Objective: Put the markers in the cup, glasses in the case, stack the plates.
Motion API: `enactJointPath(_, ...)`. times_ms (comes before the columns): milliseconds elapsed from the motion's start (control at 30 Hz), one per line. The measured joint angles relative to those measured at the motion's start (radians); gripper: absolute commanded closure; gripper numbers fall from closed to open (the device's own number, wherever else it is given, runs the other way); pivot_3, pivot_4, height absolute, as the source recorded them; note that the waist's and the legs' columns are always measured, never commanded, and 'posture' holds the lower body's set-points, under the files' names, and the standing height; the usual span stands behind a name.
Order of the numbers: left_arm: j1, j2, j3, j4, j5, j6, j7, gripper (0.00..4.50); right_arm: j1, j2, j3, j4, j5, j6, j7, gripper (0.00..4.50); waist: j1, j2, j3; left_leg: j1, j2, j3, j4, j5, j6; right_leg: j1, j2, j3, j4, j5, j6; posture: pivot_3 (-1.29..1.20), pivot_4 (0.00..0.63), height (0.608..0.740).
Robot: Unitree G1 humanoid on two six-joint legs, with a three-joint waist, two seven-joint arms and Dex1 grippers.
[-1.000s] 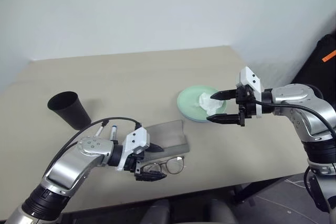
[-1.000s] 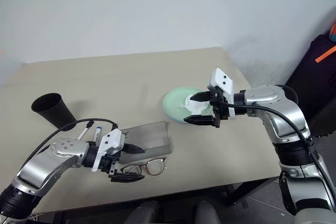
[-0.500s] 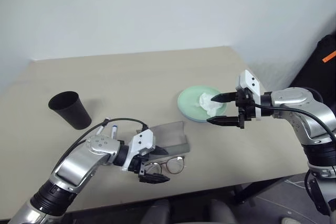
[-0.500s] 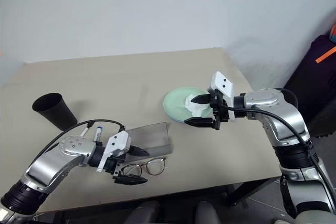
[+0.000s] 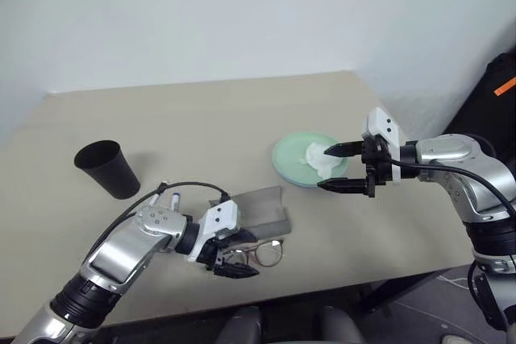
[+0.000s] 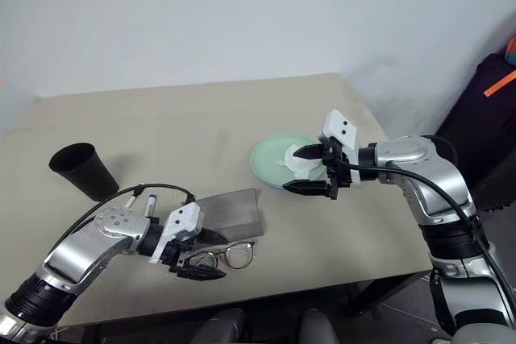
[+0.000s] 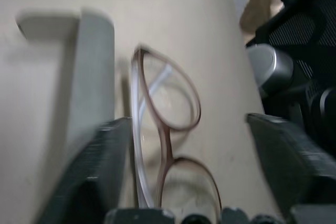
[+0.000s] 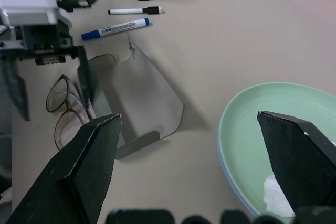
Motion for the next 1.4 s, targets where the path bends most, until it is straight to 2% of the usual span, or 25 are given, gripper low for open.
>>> enactJointPath(200, 0.0, 0.012, -0.001, 0.009, 0.019, -0.014, -0.007, 4.16, 0.0, 0.0, 0.0, 0.0, 0.0, -0.001, 0.0, 0.0, 0.0, 0.0, 0.0, 0.0, 0.0, 0.0, 0.0, 0.0, 0.0, 0.0, 0.0, 0.0, 0.0, 0.0, 0.0, 0.0, 0.0, 0.698)
enactJointPath(600, -0.001, 0.003, 0.0, 0.002, 0.015, -0.028, -0.017, 4.16, 0.0, 0.001, 0.007, 0.0, 0.0, -0.003, -0.009, 0.0, 0.005, 0.001, -0.001, 0.0, 0.0, -0.001, 0.001, 0.0, 0.001, 0.001, -0.001, 0.0, 0.0, 0.0, 0.001, 0.0, 0.0, 0.698)
enactJointPath(733, -0.01, -0.022, 0.026, 0.019, -0.028, 0.004, -0.018, 4.16, 0.0, 0.001, 0.009, 0.0, -0.001, -0.008, -0.009, 0.0, 0.007, 0.001, -0.001, 0.0, 0.001, -0.001, 0.002, 0.0, 0.001, 0.001, -0.001, 0.0, 0.0, 0.0, 0.001, 0.0, 0.0, 0.698)
enactJointPath(1000, -0.19, -0.09, 0.179, 0.124, -0.164, 0.1, -0.006, 4.16, 0.0, 0.005, 0.019, 0.001, -0.002, -0.018, -0.009, 0.0, 0.001, 0.0, -0.001, 0.0, -0.001, -0.001, 0.002, 0.0, 0.001, 0.001, 0.0, -0.001, 0.0, 0.001, 0.001, 0.0, 0.0, 0.698)
enactJointPath(1133, -0.253, -0.091, 0.188, 0.226, -0.155, 0.087, -0.019, 4.16, -0.002, 0.007, 0.028, 0.002, -0.002, -0.026, -0.009, 0.0, 0.0, 0.0, -0.001, 0.0, 0.0, 0.0, 0.002, 0.0, 0.001, 0.0, 0.0, 0.0, 0.0, 0.001, 0.001, 0.0, 0.0, 0.698)
enactJointPath(1333, -0.237, -0.071, 0.161, 0.227, -0.132, 0.058, -0.064, 4.16, -0.003, 0.009, 0.03, 0.003, -0.003, -0.031, -0.009, 0.0, 0.0, 0.0, -0.001, -0.001, 0.0, 0.0, 0.002, 0.0, 0.0, 0.0, 0.0, 0.0, 0.0, 0.001, 0.001, 0.0, 0.0, 0.698)
enactJointPath(1400, -0.199, -0.055, 0.148, 0.204, -0.128, 0.06, -0.082, 3.78, -0.003, 0.01, 0.03, 0.003, -0.003, -0.032, -0.01, 0.0, -0.001, 0.0, -0.001, -0.001, 0.0, 0.0, 0.002, 0.0, 0.001, 0.0, 0.0, 0.0, 0.0, 0.001, 0.001, 0.0, 0.0, 0.698)
